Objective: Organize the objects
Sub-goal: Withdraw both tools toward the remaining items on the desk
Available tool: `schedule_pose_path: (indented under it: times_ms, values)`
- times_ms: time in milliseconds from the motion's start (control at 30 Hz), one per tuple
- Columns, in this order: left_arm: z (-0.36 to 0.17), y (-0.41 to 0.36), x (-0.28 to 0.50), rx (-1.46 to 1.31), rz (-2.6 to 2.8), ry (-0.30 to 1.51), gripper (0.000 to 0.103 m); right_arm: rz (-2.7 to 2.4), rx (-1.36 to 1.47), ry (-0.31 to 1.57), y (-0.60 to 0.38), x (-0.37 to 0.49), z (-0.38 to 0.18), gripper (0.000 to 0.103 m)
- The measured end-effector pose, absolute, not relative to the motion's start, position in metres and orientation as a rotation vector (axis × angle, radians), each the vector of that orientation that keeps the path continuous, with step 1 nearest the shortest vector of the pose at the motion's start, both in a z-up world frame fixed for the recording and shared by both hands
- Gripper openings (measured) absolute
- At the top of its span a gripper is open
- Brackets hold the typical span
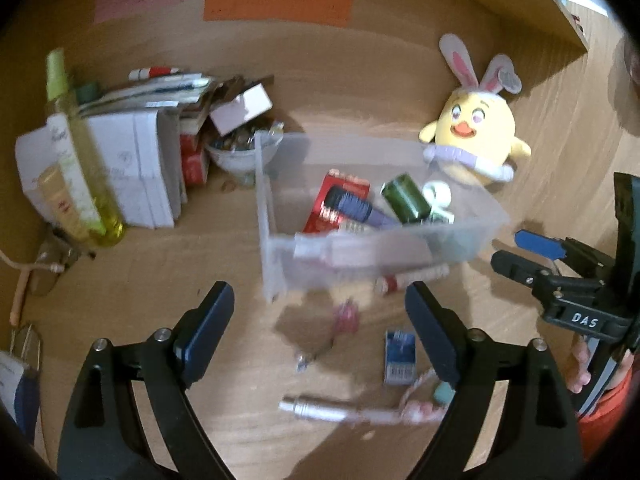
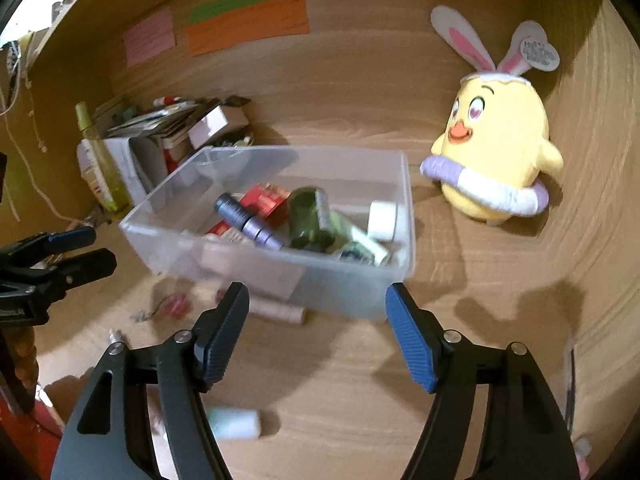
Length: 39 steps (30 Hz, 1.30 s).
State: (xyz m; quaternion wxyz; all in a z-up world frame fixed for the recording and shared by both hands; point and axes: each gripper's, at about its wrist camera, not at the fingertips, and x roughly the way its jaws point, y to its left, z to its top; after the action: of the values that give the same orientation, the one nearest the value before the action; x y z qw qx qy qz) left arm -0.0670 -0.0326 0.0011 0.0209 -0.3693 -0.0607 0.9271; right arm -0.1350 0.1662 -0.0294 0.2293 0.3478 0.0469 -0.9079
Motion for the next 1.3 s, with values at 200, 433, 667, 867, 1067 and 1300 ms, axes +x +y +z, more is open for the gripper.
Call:
schedule_pose_path:
  times_ms: [200, 433, 667, 867, 1067, 1300]
  values:
    - [-0.020, -0.030, -0.042, -1.226, 2.841, -0.161, 0.088, -2.430, 1.002, 0.128, 0.163, -0.108, -0.046, 0.068]
    - [-0.041, -0.027, -0.035, -1.296, 2.790, -0.193, 0.088, -2.322, 1.059, 0.146, 0.146, -0.081, -0.069, 0.067]
    - [-0.050, -0.021, -0.044, -1.320, 2.782, -0.157, 0.088, -2.296, 1.069, 0.241, 0.128, -0.074, -0.081, 0.035]
    - [-0.061, -0.025, -0.048, -1.378, 2.779, -0.145, 0.088, -2.330, 1.079, 0.213, 0.137, -0.084, -0.078, 0.014]
    - [-0.067, -0.033, -0.034, -1.392, 2.846, -0.083, 0.087, -2.404, 1.107, 0.213, 0.153, -0.095, -0.077, 0.013]
    - [-0.066, -0.048, -0.022, -1.427, 2.864, -0.105, 0.087, -2.482, 1.162, 0.189, 0.181, -0.101, -0.084, 0.013]
